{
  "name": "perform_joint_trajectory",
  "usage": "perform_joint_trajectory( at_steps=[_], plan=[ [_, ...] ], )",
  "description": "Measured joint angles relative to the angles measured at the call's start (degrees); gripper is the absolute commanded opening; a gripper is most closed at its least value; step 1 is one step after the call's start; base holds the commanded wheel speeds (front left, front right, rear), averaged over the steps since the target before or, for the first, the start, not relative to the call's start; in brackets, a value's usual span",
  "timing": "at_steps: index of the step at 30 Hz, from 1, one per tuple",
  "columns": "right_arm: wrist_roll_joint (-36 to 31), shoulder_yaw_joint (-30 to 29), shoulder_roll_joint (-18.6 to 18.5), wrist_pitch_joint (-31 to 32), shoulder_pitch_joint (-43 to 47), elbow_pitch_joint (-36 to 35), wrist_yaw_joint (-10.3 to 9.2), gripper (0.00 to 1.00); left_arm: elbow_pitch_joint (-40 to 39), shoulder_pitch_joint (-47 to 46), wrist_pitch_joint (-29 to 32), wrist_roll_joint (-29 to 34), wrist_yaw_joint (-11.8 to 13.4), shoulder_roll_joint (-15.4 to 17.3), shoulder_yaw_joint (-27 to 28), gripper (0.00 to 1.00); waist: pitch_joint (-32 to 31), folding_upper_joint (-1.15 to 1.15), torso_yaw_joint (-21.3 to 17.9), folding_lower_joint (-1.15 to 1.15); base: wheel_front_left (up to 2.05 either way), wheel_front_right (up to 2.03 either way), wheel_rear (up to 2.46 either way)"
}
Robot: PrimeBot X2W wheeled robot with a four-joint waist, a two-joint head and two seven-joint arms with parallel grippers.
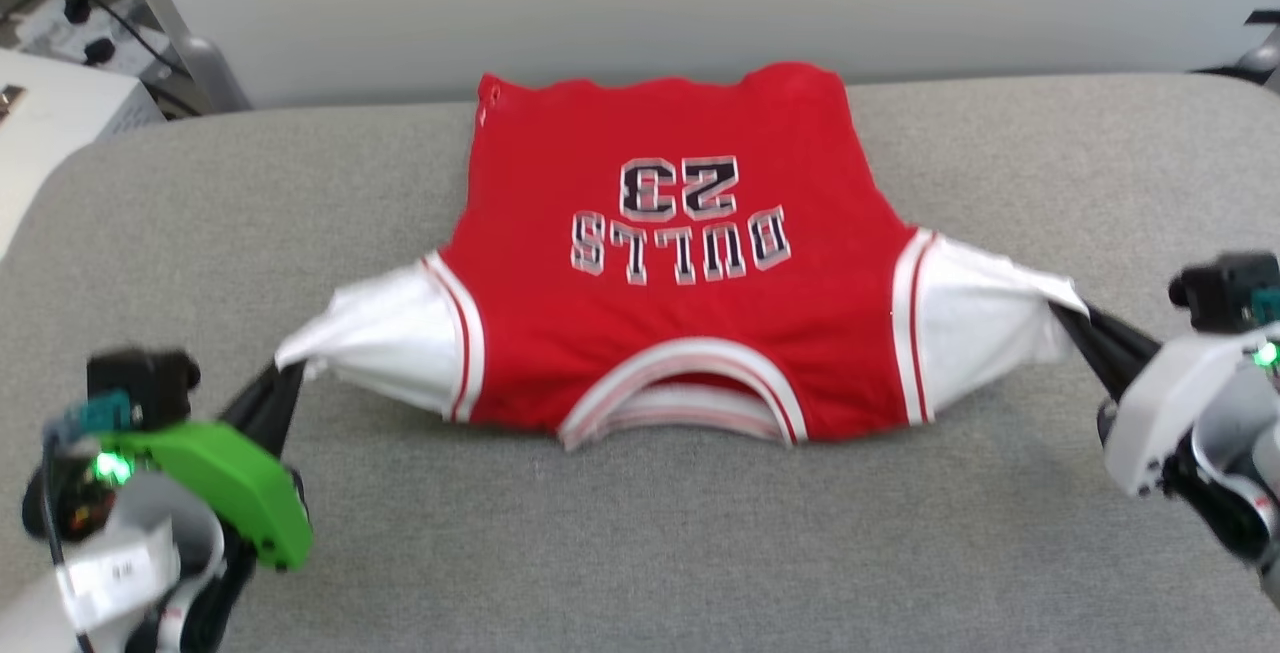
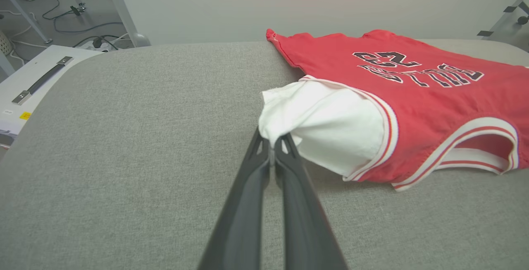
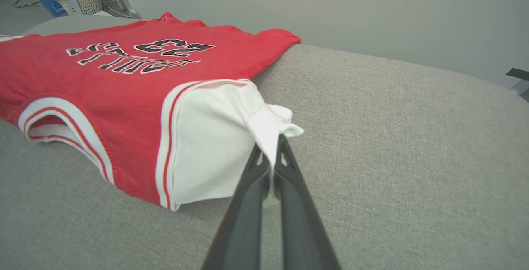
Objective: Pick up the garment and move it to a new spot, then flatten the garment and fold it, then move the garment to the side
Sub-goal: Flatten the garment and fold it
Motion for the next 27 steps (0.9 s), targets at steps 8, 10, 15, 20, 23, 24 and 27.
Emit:
perform_joint_trajectory(
  at_steps=[8,10,15,20,23,24,27],
  plan=[
    [0.5,-7.4,-0.8,2.2,16.5,-3.8,0.0,0.0,-8.1,14.0,-2.9,-4.3,6.3,2.4,-0.1,0.0,-4.3,0.0,-0.1,0.0,0.0,0.0,0.0],
    [0.3,-9.4,-0.8,4.0,20.7,-4.7,0.01,0.0,-9.0,16.3,-3.1,-5.1,7.3,2.5,-0.4,0.0,-4.5,0.0,0.1,0.0,0.0,0.0,0.0],
    [-2.9,-13.8,0.6,9.3,29.2,-6.5,0.01,0.0,-6.2,19.6,-4.4,-5.7,7.2,0.9,-1.9,0.0,-3.4,0.0,0.4,0.0,0.0,0.0,0.0],
    [-4.1,-15.5,2.5,12.6,31.9,-5.6,0.01,0.0,-3.4,19.6,-4.5,-5.5,6.3,-1.5,-3.1,0.0,-2.1,0.0,0.8,0.0,0.0,0.0,0.0],
    [-4.4,-16.9,3.2,13.4,31.9,-6.0,0.01,0.33,-2.6,19.2,-4.8,-4.9,5.8,-2.3,-3.1,0.0,-1.5,0.0,1.2,0.0,0.0,0.0,0.0],
    [-4.5,-17.5,3.5,13.6,31.9,-6.3,0.01,0.69,-2.5,19.0,-5.0,-4.7,5.8,-2.5,-3.0,0.0,-1.4,0.0,1.2,0.0,0.0,0.0,0.0],
    [-5.7,-19.4,3.7,13.6,31.3,-8.3,0.01,1.0,-2.7,18.3,-5.3,-3.4,5.8,-2.8,-3.1,0.0,-1.1,0.0,1.4,0.0,0.0,0.0,0.0]
  ],
)
